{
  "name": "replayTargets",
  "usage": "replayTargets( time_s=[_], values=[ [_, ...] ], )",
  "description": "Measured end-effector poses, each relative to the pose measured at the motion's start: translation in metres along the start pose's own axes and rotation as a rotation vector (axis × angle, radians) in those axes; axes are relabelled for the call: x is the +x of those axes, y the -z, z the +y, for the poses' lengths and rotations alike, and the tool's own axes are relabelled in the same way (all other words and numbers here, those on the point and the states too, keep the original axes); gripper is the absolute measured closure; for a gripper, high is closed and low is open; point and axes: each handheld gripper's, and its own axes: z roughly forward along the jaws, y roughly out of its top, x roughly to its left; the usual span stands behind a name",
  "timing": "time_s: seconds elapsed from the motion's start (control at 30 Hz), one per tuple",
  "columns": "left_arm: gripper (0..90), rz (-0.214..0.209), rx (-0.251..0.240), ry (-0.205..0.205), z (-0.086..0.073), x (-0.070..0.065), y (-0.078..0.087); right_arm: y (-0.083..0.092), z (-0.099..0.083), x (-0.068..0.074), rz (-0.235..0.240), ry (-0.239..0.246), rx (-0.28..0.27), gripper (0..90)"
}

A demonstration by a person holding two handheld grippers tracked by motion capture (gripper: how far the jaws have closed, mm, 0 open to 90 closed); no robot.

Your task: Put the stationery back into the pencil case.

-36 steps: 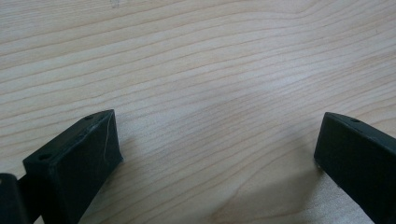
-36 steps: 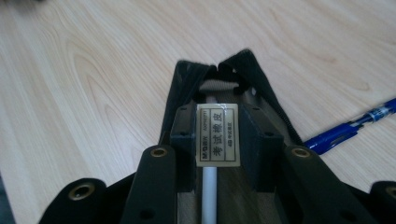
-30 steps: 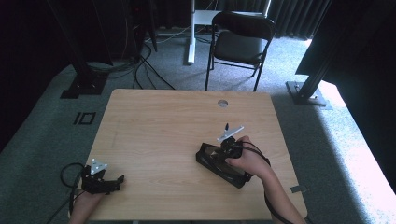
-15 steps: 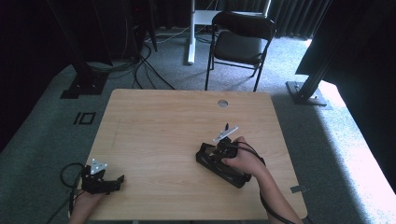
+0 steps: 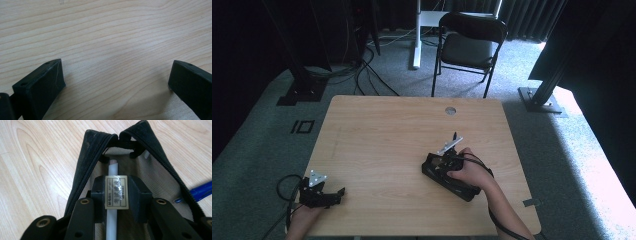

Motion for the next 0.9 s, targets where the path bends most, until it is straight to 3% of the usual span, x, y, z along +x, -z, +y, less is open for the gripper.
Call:
replayTargets(
  time_s=[0.2,0.5,0.63,0.7,0.83,0.9],
  values=[
    [0.6,0.0,0.0,0.0,0.0,0.0,0.0,0.004,0.0,-0.002,0.015,-0.03,-0.02,64.4],
    [0.5,0.0,0.0,0.0,0.0,0.0,0.0,0.023,0.0,-0.003,0.012,-0.023,-0.071,64.3],
    [0.6,0.0,0.0,0.0,0.0,0.0,0.0,0.041,0.0,-0.003,0.008,-0.018,-0.126,64.2],
    [0.6,0.0,0.0,0.0,0.0,0.0,0.0,0.054,0.001,-0.005,0.001,-0.025,-0.18,64.5],
    [0.5,0.0,0.0,0.0,0.0,0.0,0.0,0.062,0.002,-0.01,-0.015,-0.047,-0.216,64.5],
    [0.5,0.0,0.0,0.0,0.0,0.0,0.0,0.064,0.002,-0.014,-0.046,-0.052,-0.228,64.6]
  ],
)
